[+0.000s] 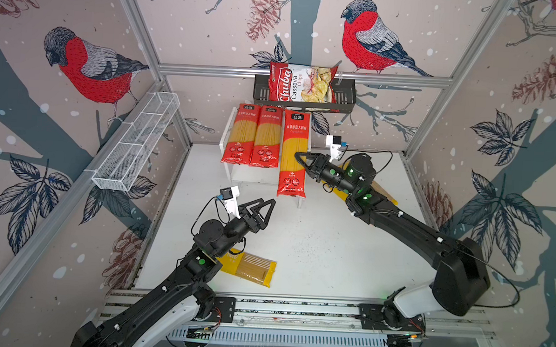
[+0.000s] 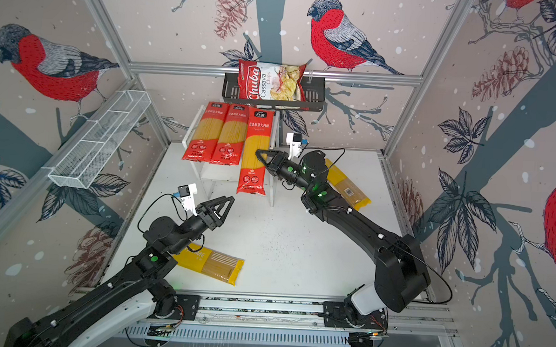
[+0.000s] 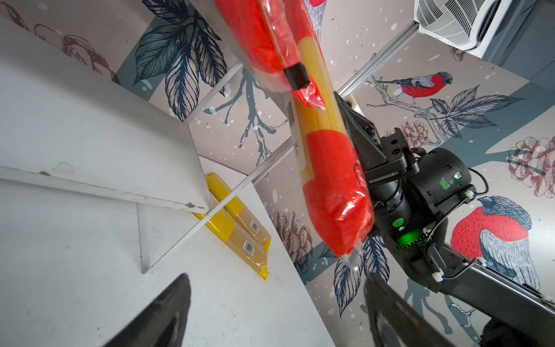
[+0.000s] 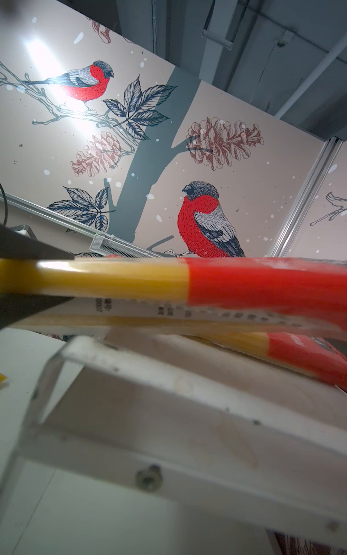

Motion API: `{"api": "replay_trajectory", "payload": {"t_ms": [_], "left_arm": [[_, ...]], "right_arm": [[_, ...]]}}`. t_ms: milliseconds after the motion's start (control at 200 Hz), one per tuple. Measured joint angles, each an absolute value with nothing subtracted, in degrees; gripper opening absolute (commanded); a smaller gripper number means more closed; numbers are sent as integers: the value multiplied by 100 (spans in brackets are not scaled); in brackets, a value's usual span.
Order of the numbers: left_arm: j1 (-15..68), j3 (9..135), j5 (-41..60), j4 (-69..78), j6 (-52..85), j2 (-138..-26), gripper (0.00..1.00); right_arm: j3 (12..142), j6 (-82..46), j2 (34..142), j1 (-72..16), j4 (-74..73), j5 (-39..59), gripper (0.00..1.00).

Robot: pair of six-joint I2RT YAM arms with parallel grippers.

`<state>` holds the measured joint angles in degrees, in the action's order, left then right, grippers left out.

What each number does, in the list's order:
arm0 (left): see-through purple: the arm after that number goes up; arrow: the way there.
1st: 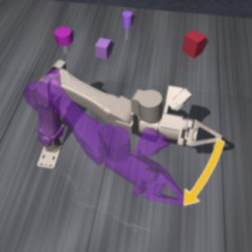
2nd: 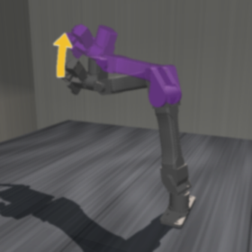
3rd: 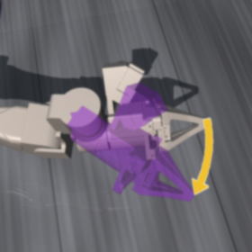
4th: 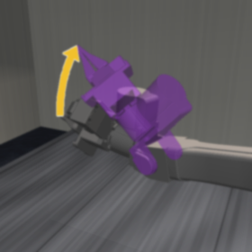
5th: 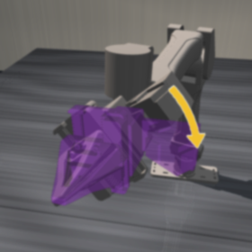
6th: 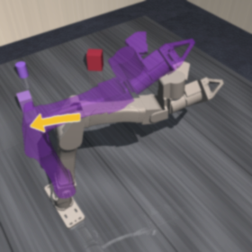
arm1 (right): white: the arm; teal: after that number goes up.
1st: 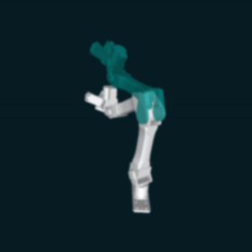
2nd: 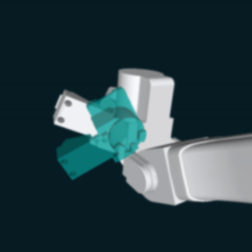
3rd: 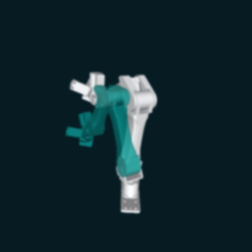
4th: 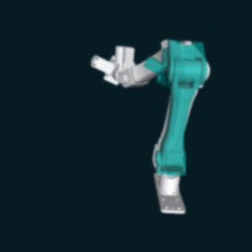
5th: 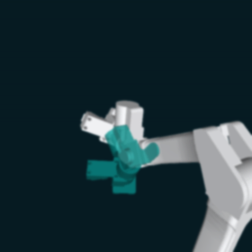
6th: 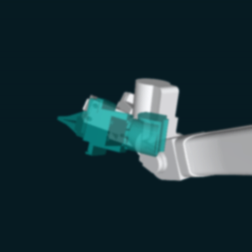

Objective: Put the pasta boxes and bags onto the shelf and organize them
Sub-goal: 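Carry the red spaghetti bag upright to the shelf with the right gripper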

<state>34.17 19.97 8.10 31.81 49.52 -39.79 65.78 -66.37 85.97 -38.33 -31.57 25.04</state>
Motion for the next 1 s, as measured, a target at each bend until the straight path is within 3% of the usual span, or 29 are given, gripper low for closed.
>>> {"api": "replay_trajectory", "payload": {"t_ms": [460, 590, 1001], "left_arm": [[3592, 2425, 1066, 4219, 5105, -5120, 75], [3693, 2589, 1127, 4497, 5107, -5419, 68], [3798, 2783, 1179, 5061, 5256, -5800, 38]], "right_arm": [[6661, -6783, 8707, -3903, -3120, 2362, 6], [6672, -6783, 8726, -3903, -3120, 2362, 8], [6501, -6781, 8639, -3896, -3124, 2303, 28]]}}
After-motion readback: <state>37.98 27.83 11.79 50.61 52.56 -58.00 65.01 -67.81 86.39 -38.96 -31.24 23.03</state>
